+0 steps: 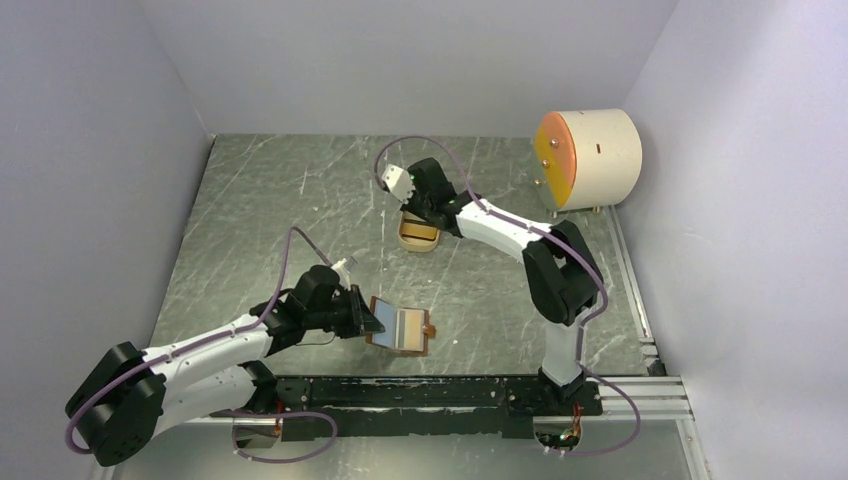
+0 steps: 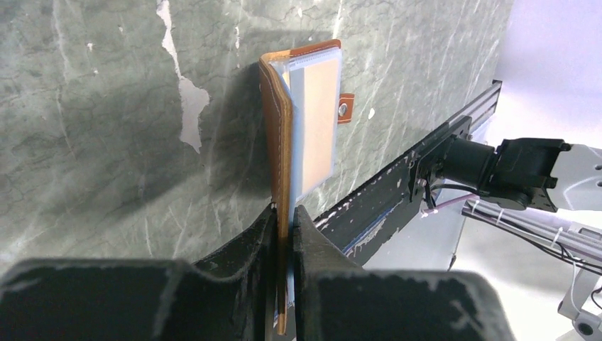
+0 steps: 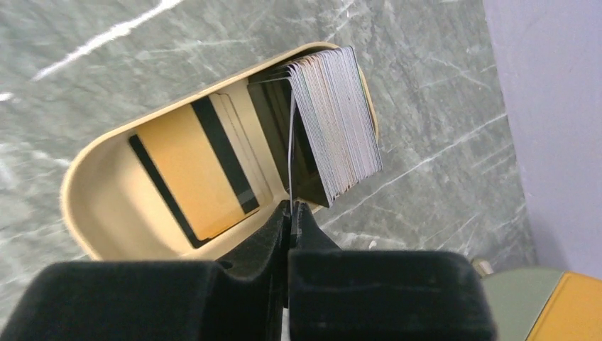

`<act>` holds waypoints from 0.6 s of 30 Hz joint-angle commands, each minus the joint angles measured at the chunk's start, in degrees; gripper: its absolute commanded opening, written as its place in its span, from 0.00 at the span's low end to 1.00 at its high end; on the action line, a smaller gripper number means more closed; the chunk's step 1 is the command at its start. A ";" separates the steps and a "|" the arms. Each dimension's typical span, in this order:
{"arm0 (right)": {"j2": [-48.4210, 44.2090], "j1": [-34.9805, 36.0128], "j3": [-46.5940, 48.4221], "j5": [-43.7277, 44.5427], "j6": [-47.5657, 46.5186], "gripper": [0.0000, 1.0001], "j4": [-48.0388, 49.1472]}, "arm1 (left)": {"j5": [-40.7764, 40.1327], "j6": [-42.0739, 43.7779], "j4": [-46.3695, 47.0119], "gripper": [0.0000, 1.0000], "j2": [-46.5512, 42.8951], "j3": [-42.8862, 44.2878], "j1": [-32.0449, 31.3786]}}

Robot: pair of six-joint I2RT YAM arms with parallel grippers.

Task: Put the credit cards into the card holder
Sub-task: Pick up the credit card from the storage box, then insert the credit card into the card holder.

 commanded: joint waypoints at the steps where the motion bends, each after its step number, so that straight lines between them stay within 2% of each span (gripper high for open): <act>1: -5.07 -0.43 0.03 -5.41 3.62 0.00 -4.48 | -1.19 -0.47 -1.27 0.16 -0.27 1.44 0.32; 5: -9.44 -0.42 -0.71 -9.33 10.64 0.00 -7.87 | -0.59 -2.98 3.13 0.18 0.12 -0.12 0.33; 10: -16.81 -0.34 -3.99 -12.52 27.76 0.00 -9.64 | -0.65 -6.70 11.34 0.19 2.04 -1.44 0.29; 15: -26.40 -0.36 -12.83 -15.70 43.53 0.00 -6.87 | -0.14 -7.74 17.03 0.23 7.47 -0.76 0.33; 18: -33.34 -0.14 -20.12 -18.96 51.39 0.00 -2.93 | 0.99 -9.45 21.12 0.31 8.48 -2.82 0.32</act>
